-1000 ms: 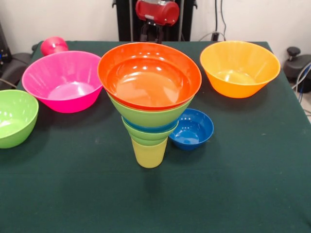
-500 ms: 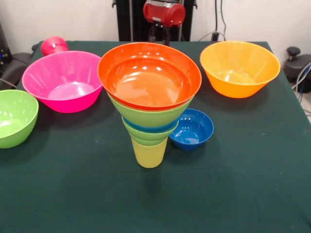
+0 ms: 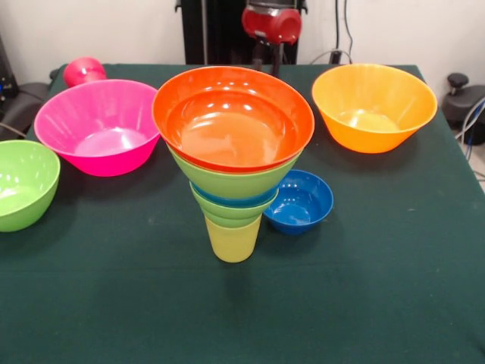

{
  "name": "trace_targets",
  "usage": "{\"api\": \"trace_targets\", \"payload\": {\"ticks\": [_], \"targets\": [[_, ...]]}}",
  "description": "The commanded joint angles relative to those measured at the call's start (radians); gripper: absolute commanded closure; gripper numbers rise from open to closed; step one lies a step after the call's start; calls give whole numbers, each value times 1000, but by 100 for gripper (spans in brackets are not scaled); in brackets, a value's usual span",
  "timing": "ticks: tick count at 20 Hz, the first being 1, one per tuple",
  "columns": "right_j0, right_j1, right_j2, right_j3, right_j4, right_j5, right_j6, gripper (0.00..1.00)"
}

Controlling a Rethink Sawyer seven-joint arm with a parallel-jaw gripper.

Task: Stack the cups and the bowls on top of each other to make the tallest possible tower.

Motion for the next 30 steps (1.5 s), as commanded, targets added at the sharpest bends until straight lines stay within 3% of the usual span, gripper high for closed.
{"api": "trace_targets", "payload": {"ticks": [1, 8, 14, 19, 22, 30], "targets": [[-481, -332, 727, 200, 529, 522, -637, 0], [-430, -356, 698, 195, 626, 528, -698, 0], [-451, -438, 731, 221, 757, 574, -839, 0], [-475, -524, 726, 309, 843, 585, -932, 0], [-518, -582, 767, 380, 900, 563, -990, 0], [-507, -568, 744, 436, 826, 494, -970, 0]]}}
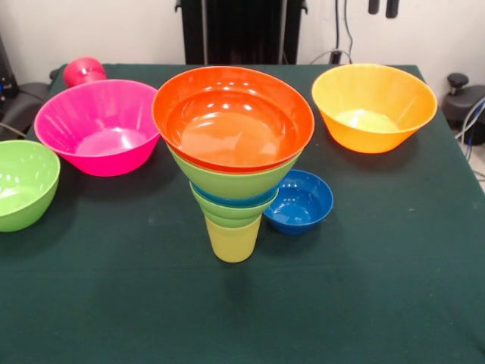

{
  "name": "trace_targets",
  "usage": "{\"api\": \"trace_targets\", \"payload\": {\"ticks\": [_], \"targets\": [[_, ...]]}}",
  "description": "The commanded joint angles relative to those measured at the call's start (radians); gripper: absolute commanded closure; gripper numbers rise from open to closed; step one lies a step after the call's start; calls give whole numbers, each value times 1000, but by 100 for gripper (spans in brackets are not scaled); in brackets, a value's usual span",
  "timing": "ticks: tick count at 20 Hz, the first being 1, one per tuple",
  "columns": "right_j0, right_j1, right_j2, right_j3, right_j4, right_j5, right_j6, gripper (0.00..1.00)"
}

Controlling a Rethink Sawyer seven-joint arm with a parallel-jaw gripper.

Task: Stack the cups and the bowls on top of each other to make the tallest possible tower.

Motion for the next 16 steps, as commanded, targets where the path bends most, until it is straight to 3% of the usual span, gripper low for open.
{"api": "trace_targets", "payload": {"ticks": [1, 4, 8, 11, 16], "targets": [[-18, 30, 37, 157, -59, 7, -218, 0], [-4, 56, 10, 163, -102, -12, -197, 0], [44, 137, -78, 148, -217, -95, -122, 0], [102, 207, -166, 100, -307, -144, -54, 0], [203, 320, -300, 21, -377, -233, 21, 0]]}}
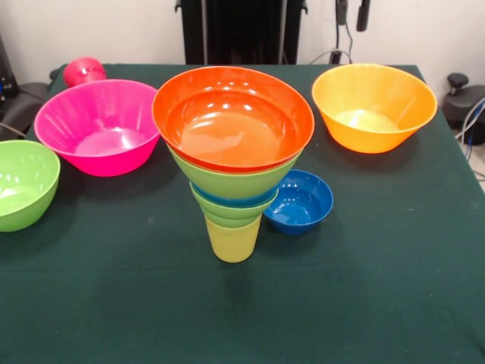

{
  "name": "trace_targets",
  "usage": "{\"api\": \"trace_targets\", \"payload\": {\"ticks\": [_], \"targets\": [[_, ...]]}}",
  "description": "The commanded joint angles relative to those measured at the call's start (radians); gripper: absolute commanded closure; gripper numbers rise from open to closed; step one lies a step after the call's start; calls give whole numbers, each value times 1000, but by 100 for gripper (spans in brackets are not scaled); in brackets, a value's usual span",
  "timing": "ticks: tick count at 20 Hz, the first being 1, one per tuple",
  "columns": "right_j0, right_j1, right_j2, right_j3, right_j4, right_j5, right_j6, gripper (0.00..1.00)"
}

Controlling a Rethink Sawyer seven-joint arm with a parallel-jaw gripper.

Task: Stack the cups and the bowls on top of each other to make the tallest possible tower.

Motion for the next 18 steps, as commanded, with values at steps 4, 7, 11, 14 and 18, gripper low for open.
{"api": "trace_targets", "payload": {"ticks": [4, 7, 11, 14, 18], "targets": [[174, 264, -264, -84, -142, -180, 41, 0], [204, 282, -308, -90, -113, -210, 22, 0], [337, 399, -430, -133, -64, -321, 56, 0], [374, 455, -473, -152, -21, -373, 42, 0], [379, 490, -491, -171, 22, -403, 9, 0]]}}
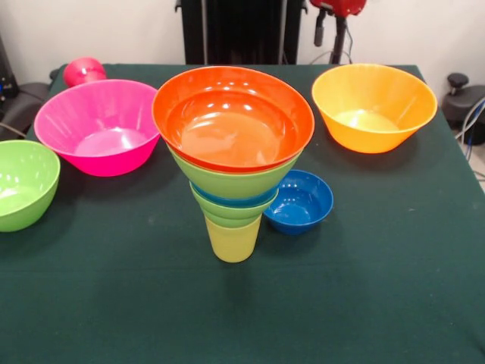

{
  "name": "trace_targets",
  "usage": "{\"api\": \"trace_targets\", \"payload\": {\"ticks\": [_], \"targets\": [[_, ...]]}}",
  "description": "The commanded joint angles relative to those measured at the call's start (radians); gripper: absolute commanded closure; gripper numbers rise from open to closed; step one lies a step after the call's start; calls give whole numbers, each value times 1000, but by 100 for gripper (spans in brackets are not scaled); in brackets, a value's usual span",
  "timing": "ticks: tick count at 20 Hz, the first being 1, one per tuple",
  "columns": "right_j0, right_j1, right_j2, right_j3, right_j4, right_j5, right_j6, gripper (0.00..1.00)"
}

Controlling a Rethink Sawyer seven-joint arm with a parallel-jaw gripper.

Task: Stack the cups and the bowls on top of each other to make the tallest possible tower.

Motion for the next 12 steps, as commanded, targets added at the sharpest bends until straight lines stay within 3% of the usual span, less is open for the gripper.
{"api": "trace_targets", "payload": {"ticks": [1, 8, 12], "targets": [[19, 154, -77, -118, 71, -102, -2, 0], [-9, 166, -59, -158, 109, -86, -38, 0], [-53, 124, -14, -156, 113, -35, -57, 0]]}}
